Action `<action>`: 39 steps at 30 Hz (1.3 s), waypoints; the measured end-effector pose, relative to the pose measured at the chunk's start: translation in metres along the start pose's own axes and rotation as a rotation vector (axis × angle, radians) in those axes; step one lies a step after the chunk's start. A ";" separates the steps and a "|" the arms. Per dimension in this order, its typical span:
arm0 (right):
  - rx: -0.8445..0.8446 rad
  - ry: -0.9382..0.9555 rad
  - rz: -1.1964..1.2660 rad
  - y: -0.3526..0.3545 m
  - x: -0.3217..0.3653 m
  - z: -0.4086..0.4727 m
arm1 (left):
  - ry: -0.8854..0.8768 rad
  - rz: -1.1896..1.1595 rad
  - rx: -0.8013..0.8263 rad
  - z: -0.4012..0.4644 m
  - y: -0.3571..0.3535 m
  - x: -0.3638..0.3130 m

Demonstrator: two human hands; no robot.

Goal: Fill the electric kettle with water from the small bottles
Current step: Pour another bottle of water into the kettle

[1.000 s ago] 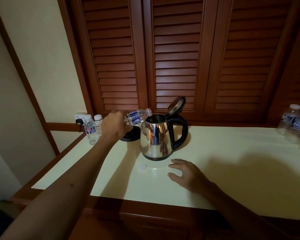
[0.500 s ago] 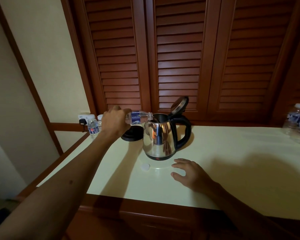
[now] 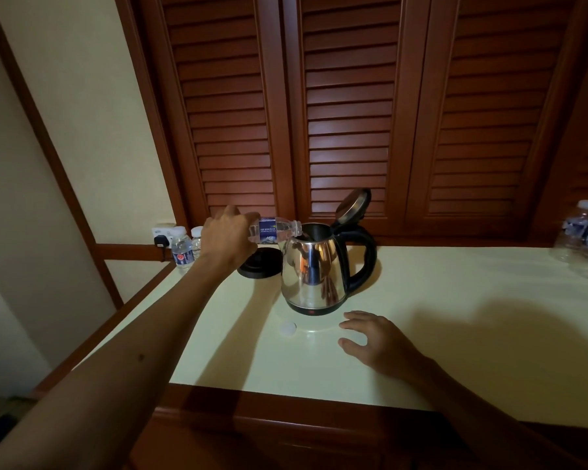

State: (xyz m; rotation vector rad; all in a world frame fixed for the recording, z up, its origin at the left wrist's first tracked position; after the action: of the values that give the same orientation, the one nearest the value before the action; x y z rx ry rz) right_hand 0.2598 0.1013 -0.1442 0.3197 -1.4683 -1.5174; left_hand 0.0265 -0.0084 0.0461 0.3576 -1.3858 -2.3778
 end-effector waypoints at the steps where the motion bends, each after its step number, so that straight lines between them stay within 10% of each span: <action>1: 0.000 -0.002 0.000 0.000 0.000 0.000 | 0.001 -0.001 0.002 0.000 0.000 0.000; 39: -0.045 0.009 -0.031 0.003 0.007 -0.004 | -0.139 0.221 0.027 0.024 0.012 -0.009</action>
State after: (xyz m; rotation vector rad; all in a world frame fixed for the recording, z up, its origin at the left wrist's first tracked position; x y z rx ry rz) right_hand 0.2605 0.0941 -0.1399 0.3236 -1.4258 -1.5689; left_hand 0.0274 0.0093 0.0683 0.0420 -1.4373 -2.2397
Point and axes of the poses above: each hand's wrist, its own z-axis towards the middle knuckle, its own y-axis out of the back of the hand, x = y × z, the point moved 5 cm from there along z, towards the middle knuckle, and after that the axes turned 5 degrees about -z, right-handed, at the moved point
